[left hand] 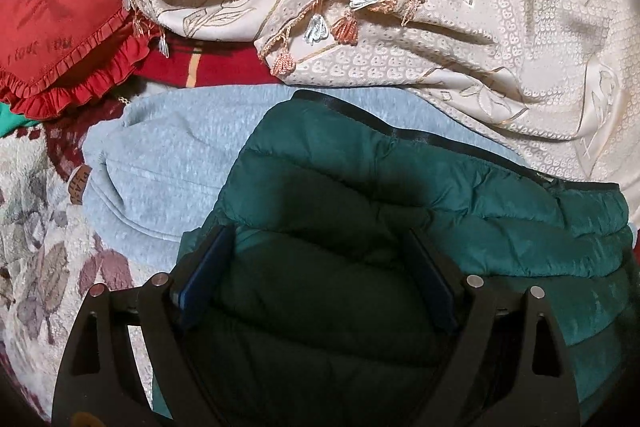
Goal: Fold large clothes
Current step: 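Grasp the folded jacket edge with both grippers and lift it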
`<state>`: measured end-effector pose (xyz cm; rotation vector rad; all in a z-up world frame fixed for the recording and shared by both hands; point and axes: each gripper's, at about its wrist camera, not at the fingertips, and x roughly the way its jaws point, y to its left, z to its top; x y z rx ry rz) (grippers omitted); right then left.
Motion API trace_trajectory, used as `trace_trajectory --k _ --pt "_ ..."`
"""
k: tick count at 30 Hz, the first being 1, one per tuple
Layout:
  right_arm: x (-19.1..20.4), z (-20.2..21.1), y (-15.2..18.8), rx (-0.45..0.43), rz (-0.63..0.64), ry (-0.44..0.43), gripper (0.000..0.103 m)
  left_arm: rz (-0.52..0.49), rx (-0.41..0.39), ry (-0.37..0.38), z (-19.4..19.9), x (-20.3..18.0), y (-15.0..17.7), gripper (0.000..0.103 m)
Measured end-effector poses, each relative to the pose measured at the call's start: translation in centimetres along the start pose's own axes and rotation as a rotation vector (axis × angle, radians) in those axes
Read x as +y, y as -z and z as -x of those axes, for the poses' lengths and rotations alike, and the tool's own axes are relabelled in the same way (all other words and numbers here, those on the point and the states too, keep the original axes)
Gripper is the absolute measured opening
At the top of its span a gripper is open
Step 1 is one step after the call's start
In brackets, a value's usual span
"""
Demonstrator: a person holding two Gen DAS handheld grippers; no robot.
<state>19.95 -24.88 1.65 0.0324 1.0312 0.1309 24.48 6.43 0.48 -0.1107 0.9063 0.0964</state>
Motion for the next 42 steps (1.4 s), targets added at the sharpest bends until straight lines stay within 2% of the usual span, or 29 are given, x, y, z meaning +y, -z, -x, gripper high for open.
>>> trace_trajectory --k 1,20,25,27,29,30,31,33,35,38,40,42 --pt "0.1 0.0 0.3 -0.031 0.018 0.004 0.103 0.001 0.001 0.001 0.0 0.0 0.0 0.088" --pt "0.5 0.3 -0.1 -0.024 0.054 0.043 0.103 -0.002 0.015 -0.004 -0.2 0.0 -0.1 0.09" --pt "0.1 1.2 -0.3 0.043 0.083 0.017 0.103 -0.035 0.026 -0.012 0.0 -0.3 -0.1 0.09" --pt "-0.8 2.4 -0.8 0.034 0.095 0.048 0.103 -0.05 0.038 0.018 0.3 0.0 -0.3 0.09" --pt "-2.4 5.0 -1.3 -0.083 0.067 0.1 0.103 -0.073 0.046 0.058 1.3 0.9 -0.9 0.09" --pt "-3.9 6.2 -1.5 -0.137 0.031 0.095 0.103 -0.08 0.041 0.075 1.9 1.4 -1.1 0.09" --pt "-4.8 6.5 -1.6 -0.15 0.006 0.072 0.103 -0.087 0.037 0.092 2.3 2.0 -1.2 0.09" --pt "-7.2 5.9 -1.8 -0.131 -0.055 -0.018 0.103 -0.082 0.035 0.11 3.1 4.0 -1.3 0.09" --pt "-9.1 4.6 -1.6 -0.104 -0.119 -0.032 0.103 -0.042 0.051 0.139 3.2 6.0 -1.0 0.09" --pt "-11.0 1.6 -1.2 0.013 -0.204 -0.091 0.103 0.063 0.13 0.24 1.6 9.1 0.0 0.09" --pt "-11.1 0.2 -1.0 0.072 -0.183 -0.041 0.103 0.1 0.184 0.336 0.2 9.9 0.8 0.09" --pt "-11.0 0.0 -0.8 0.072 -0.156 -0.044 0.103 0.105 0.189 0.385 0.0 10.0 1.2 0.09"
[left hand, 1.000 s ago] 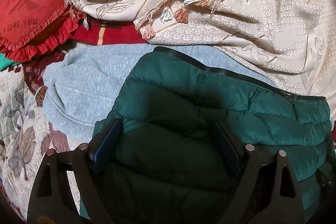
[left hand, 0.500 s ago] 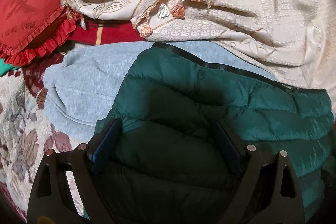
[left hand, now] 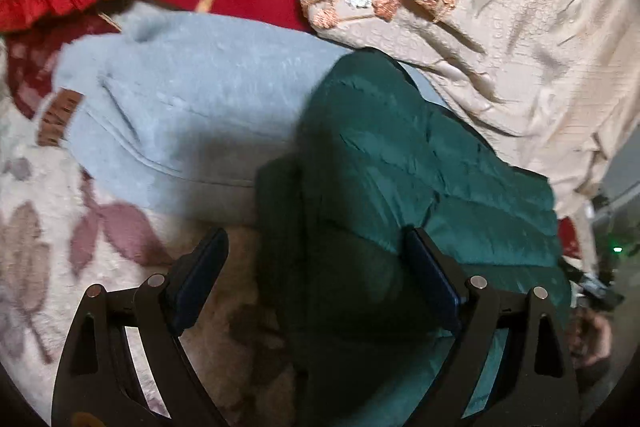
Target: Fold large clothes
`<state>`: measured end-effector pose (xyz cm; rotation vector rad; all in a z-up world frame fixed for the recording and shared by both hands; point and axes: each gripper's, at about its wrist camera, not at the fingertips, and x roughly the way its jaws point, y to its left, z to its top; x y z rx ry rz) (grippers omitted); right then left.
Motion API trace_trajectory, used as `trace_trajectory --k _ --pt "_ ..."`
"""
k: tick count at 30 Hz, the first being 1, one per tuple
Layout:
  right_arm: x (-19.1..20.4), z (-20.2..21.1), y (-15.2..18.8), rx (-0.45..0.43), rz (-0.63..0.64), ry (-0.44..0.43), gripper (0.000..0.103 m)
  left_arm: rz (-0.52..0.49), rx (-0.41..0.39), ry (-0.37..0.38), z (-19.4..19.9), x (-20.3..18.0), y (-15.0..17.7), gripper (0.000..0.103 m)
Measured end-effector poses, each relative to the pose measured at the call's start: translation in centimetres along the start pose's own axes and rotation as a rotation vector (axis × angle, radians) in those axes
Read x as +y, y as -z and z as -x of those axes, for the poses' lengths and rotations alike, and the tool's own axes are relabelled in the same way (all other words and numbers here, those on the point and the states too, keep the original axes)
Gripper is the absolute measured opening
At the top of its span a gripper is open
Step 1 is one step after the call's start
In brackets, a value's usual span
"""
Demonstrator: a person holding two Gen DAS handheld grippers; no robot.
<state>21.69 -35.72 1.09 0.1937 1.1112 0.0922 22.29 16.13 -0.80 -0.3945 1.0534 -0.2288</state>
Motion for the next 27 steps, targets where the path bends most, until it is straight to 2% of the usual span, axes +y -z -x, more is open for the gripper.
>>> trace_trajectory --k 2,3,4,5,8,12,14,16,18,20,23,27 --pt "-0.2 -0.1 0.0 0.003 -0.007 -0.009 0.103 -0.028 0.014 0.039 -0.3 -0.2 0.0 0.091" --pt "-0.4 -0.2 0.1 0.006 -0.013 -0.021 0.103 -0.052 0.027 0.054 -0.6 -0.4 0.0 0.094" --pt "-0.6 -0.4 0.2 0.01 -0.02 -0.032 0.103 -0.068 0.038 0.059 -1.2 -0.2 -0.2 0.101" --pt "-0.9 -0.6 0.3 0.016 -0.033 -0.051 0.103 -0.071 0.045 0.062 -1.7 0.1 -0.3 0.103" --pt "-2.1 -1.4 0.3 0.036 -0.087 -0.114 0.103 -0.075 0.056 0.123 -2.8 0.9 -1.0 0.103" --pt "-3.1 -1.8 0.8 0.049 -0.147 -0.187 0.103 -0.103 0.044 0.12 -3.0 0.5 -1.3 0.103" --pt "-3.6 -1.6 1.1 0.051 -0.16 -0.213 0.103 -0.119 0.028 0.112 -2.9 0.1 -1.3 0.096" --pt "-4.1 -1.3 1.3 0.044 -0.152 -0.232 0.103 -0.135 -0.008 0.093 -2.5 -0.2 -1.5 0.075" --pt "-4.5 -1.0 1.3 0.029 -0.125 -0.241 0.103 -0.124 -0.017 0.087 -2.2 -0.1 -1.8 0.069" --pt "-5.5 -0.8 1.5 0.016 -0.09 -0.253 0.103 -0.135 -0.02 0.082 -2.2 -0.1 -1.7 0.069" --pt "-6.1 -2.0 1.6 0.004 -0.089 -0.31 0.103 -0.141 -0.021 0.072 -2.4 -0.2 -1.6 0.076" --pt "-6.6 -3.3 1.8 -0.048 -0.112 -0.402 0.103 -0.089 -0.006 0.082 -2.9 0.7 -1.6 0.091"
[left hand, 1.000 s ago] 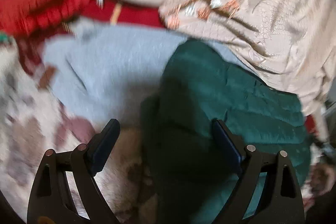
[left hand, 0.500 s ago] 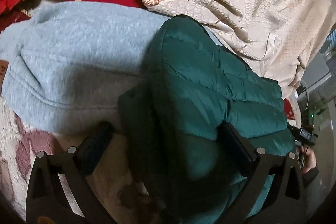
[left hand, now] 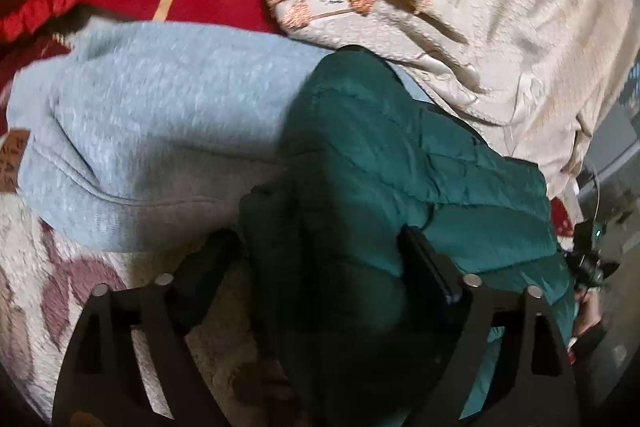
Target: Fold large clothes
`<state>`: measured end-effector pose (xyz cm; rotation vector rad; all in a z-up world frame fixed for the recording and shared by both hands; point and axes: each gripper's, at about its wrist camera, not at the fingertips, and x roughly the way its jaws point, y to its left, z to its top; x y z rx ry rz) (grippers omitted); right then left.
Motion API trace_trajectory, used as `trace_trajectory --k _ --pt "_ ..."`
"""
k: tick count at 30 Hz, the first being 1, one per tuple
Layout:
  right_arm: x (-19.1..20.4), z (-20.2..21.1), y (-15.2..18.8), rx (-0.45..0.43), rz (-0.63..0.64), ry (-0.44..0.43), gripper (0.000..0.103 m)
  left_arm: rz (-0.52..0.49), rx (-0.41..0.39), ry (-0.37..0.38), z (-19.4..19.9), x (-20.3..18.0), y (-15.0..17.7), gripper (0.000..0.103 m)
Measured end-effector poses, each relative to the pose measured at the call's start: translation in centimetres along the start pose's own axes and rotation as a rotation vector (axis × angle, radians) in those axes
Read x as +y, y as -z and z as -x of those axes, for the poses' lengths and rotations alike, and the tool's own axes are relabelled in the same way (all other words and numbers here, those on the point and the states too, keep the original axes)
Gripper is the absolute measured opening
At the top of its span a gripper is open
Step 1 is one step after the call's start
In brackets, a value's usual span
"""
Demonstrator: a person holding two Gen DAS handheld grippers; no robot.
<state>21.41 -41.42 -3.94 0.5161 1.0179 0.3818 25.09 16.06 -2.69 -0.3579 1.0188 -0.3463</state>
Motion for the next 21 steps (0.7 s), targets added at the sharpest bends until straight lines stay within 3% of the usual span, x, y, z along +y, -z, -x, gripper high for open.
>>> trace_trajectory --k 5,7,10,15,21 --pt "0.1 0.2 -0.4 -0.04 -0.003 -0.077 0.102 0.013 0.012 0.004 -0.4 0.3 0.0 0.098" --pt "0.8 1.0 -0.4 -0.086 0.055 -0.1 0.088 0.012 0.012 0.005 -0.4 0.3 0.0 0.098" --pt "1.8 1.2 -0.2 -0.107 0.114 -0.069 0.082 0.007 0.011 0.001 -0.3 0.3 0.1 0.098" --pt "0.4 -0.3 0.0 -0.013 0.008 -0.057 0.086 0.014 0.019 0.002 -0.6 0.3 0.0 0.098" --pt "1.4 -0.4 0.1 -0.02 0.064 -0.081 0.084 0.003 0.025 0.026 -0.8 0.0 0.1 0.101"
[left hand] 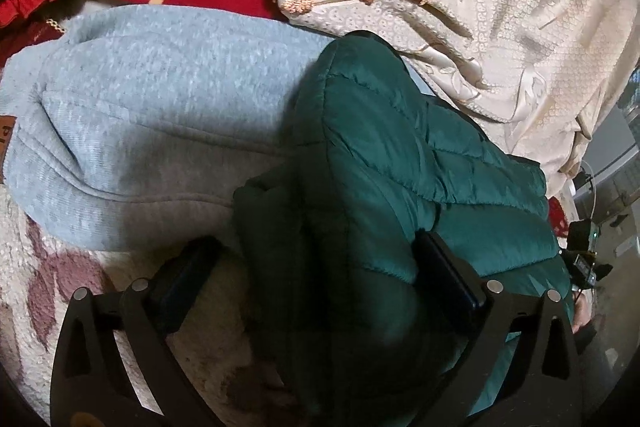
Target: Fold large clothes
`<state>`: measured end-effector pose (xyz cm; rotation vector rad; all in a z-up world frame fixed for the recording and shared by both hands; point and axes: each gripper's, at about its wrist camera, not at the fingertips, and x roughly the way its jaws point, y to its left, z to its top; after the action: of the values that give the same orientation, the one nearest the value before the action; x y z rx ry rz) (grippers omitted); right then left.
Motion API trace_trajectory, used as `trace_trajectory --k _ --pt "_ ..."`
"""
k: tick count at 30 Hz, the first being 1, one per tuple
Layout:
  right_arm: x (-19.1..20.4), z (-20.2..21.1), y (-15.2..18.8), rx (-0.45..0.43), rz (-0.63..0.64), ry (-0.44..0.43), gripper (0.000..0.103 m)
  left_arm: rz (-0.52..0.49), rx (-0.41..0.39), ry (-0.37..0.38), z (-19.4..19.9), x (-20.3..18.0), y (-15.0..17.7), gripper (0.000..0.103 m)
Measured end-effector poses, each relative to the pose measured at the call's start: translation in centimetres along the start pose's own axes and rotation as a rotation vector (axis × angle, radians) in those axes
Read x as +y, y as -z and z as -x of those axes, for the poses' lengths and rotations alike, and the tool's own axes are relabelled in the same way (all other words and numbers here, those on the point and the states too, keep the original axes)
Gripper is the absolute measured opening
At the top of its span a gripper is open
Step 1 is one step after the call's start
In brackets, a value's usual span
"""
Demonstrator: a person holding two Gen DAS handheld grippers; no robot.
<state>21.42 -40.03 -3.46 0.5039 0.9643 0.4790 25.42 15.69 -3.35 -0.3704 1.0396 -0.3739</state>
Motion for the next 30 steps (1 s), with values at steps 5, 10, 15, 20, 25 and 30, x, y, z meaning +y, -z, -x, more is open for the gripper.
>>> trace_trajectory --k 5,10,15,20,25,30 --pt "0.1 -0.5 0.0 -0.008 -0.009 0.004 0.084 -0.07 -0.063 -0.026 0.5 -1.3 0.0 0.096" --pt "0.7 -0.7 0.0 -0.013 -0.001 0.049 0.084 -0.071 -0.088 -0.044 0.7 -1.3 -0.2 0.066" --pt "1.7 -1.0 -0.2 -0.005 0.05 0.088 0.082 -0.107 -0.095 -0.051 0.9 -1.9 0.0 0.061" --pt "1.2 -1.0 -0.1 -0.006 0.038 0.073 0.083 -0.013 -0.039 -0.007 0.8 -0.5 0.0 0.077" --pt "0.8 -1.0 -0.1 -0.001 0.027 0.067 0.084 -0.038 -0.017 0.046 2.1 -1.5 1.6 0.077" --pt "0.6 -0.9 0.0 -0.003 0.024 0.069 0.084 -0.056 -0.003 0.114 1.7 -1.8 1.7 0.077"
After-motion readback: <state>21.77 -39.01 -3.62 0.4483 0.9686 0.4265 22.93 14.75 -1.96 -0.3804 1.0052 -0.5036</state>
